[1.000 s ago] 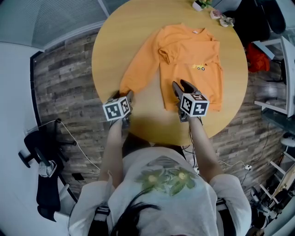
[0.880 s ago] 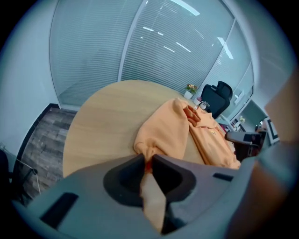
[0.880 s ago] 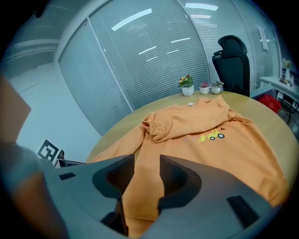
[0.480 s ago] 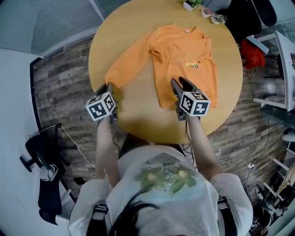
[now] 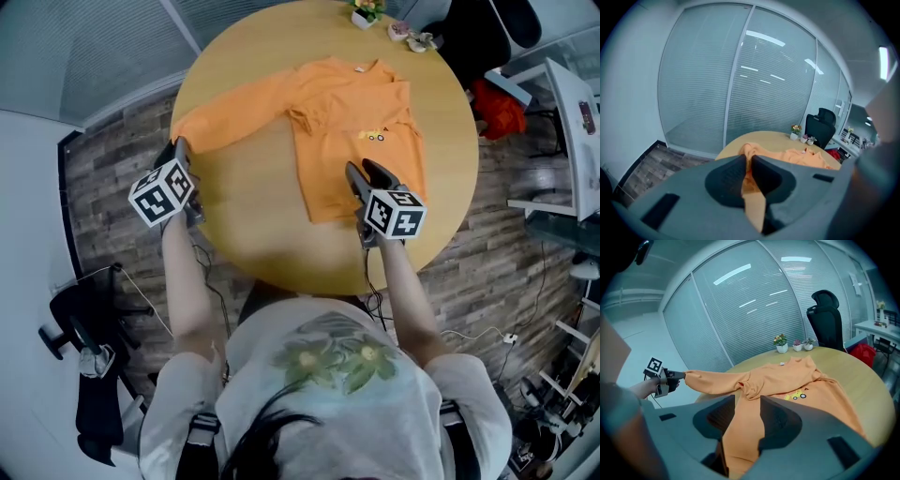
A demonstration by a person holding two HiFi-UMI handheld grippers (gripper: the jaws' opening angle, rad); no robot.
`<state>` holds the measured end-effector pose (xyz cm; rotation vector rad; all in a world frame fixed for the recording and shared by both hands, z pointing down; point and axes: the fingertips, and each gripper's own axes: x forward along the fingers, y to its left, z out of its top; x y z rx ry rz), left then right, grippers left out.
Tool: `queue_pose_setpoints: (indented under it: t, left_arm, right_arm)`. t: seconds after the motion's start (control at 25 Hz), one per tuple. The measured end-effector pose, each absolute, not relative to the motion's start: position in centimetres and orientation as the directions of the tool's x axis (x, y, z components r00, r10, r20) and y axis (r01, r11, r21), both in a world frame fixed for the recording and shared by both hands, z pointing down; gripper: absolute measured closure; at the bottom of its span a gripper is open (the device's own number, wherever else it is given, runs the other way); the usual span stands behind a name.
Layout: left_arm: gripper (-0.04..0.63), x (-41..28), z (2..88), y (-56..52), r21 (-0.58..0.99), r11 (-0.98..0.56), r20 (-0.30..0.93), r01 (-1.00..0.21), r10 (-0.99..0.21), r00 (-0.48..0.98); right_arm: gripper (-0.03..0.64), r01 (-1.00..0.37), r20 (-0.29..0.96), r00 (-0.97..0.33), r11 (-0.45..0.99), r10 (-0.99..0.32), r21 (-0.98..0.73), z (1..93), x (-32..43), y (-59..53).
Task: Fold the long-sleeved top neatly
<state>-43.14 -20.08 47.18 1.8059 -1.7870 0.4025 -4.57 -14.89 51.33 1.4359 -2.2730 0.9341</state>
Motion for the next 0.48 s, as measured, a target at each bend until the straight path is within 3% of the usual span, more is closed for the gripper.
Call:
queue_pose_setpoints:
  t: [0.48]
  left_arm:
    - [0.554,-33.4,38.4,-24.7,0.276,-0.118,0.445,-0.954,-0.864,0.236]
  right_arm:
    - [0.437,-0.886,0.546,-0.449,0.273,-0.707,-0.375,50.8,-0.1,-14.4]
